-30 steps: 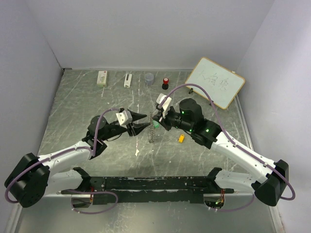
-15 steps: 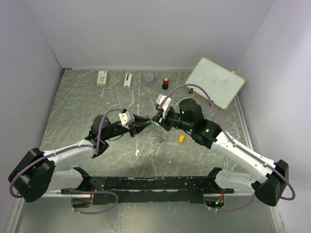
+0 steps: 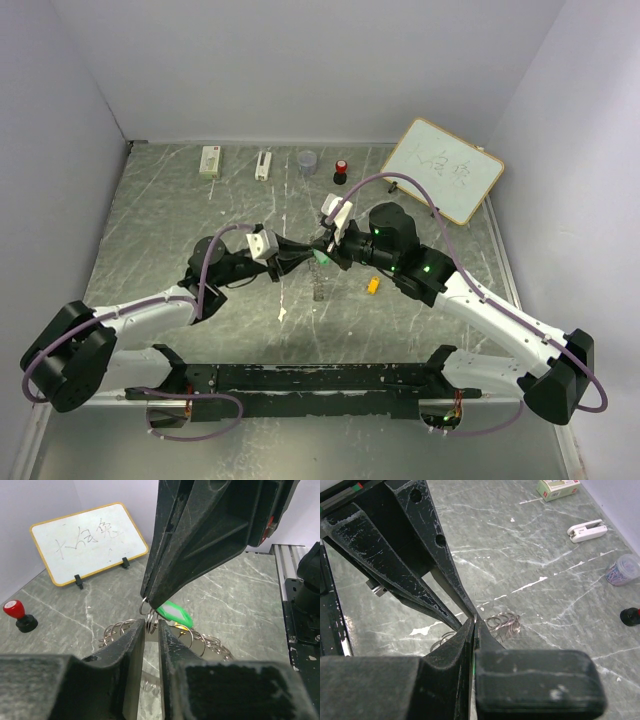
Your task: Put the keys on the keyring
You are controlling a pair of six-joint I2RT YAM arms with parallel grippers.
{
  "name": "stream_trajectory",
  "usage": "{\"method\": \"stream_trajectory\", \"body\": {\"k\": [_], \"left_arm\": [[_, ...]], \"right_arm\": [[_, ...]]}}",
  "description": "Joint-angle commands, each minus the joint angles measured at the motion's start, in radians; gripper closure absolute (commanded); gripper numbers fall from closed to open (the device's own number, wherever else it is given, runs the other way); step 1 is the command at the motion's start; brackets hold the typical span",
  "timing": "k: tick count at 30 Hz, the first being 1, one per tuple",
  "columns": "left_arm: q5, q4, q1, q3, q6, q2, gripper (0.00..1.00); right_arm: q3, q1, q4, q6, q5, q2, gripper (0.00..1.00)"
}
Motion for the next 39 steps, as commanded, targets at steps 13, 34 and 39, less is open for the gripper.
{"method": "stream_trajectory", "body": {"k": [13,34,39], "left_arm": [[0.002,-0.178,-0.028,0.108,0.073,-0.016,0.93],[-0.145,-0.419,-0.052,0.225,0.124,-0.035,0.93],[-0.168,-0.407,-0.053,0.206,0.111,-0.048,0.78]], "right_arm": [[0.039,0.002,0.018,0.005,0.013,-0.021,1.00],[0.054,0.001,0.021,0.071,-0.028,0.062,1.00],[0.051,0.001,0.040,0.087,0.027,0.026,1.00]]}}
